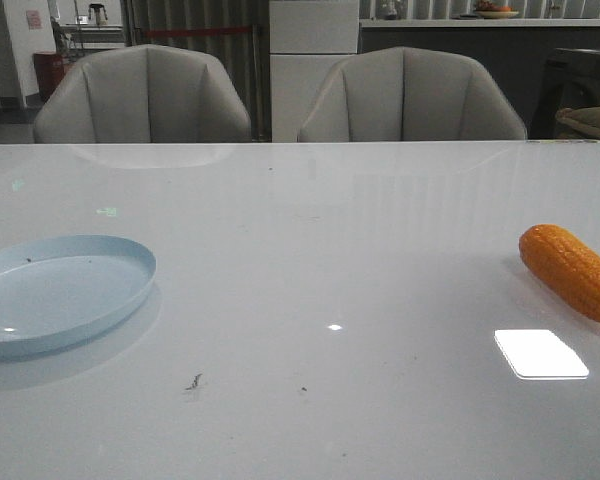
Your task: Place corn on plate with both arms
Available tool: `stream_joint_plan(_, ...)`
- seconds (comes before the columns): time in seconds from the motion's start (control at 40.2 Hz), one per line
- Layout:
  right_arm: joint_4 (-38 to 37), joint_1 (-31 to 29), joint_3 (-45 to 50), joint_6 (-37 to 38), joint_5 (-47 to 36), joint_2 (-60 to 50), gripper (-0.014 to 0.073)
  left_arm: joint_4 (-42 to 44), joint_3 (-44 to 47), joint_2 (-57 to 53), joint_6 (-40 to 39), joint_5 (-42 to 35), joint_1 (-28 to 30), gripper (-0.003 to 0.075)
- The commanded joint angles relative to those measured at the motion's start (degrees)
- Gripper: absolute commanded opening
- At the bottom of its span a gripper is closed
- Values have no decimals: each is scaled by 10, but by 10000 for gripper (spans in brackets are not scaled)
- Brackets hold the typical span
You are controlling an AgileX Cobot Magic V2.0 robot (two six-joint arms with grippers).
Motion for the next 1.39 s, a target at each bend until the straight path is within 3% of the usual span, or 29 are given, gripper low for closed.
stream_joint_plan(0.0,28,-3,-16,1,6,41,66,1,-9,48,1,-13,0,90)
stream_joint_plan(0.174,77,-3,-16,1,61,110,71,-12,-5,122,1,23,0,97)
stream_joint_plan(0.273,100,-3,-16,1,56,130,106,-19,-5,141,1,30,0,162)
stream_joint_plan(0.348,100,-3,-16,1,55,142,202,-19,-5,157,1,73,0,264)
stream_joint_plan(0.447,100,-3,-16,1,59,153,400,-20,-5,181,1,141,0,400)
stream_joint_plan(0.547,97,-3,-16,1,66,161,486,-33,-5,201,1,172,0,425)
stream_joint_plan(0.746,97,-3,-16,1,87,170,489,-86,-47,252,1,213,0,425)
stream_joint_plan(1.094,97,-3,-16,1,122,170,489,-89,-267,510,1,397,17,425)
stream_joint_plan(1.243,97,-3,-16,1,140,170,489,-94,-331,610,1,492,20,425)
stream_joint_plan(1.367,97,-3,-16,1,148,170,489,-96,-367,671,1,521,19,425)
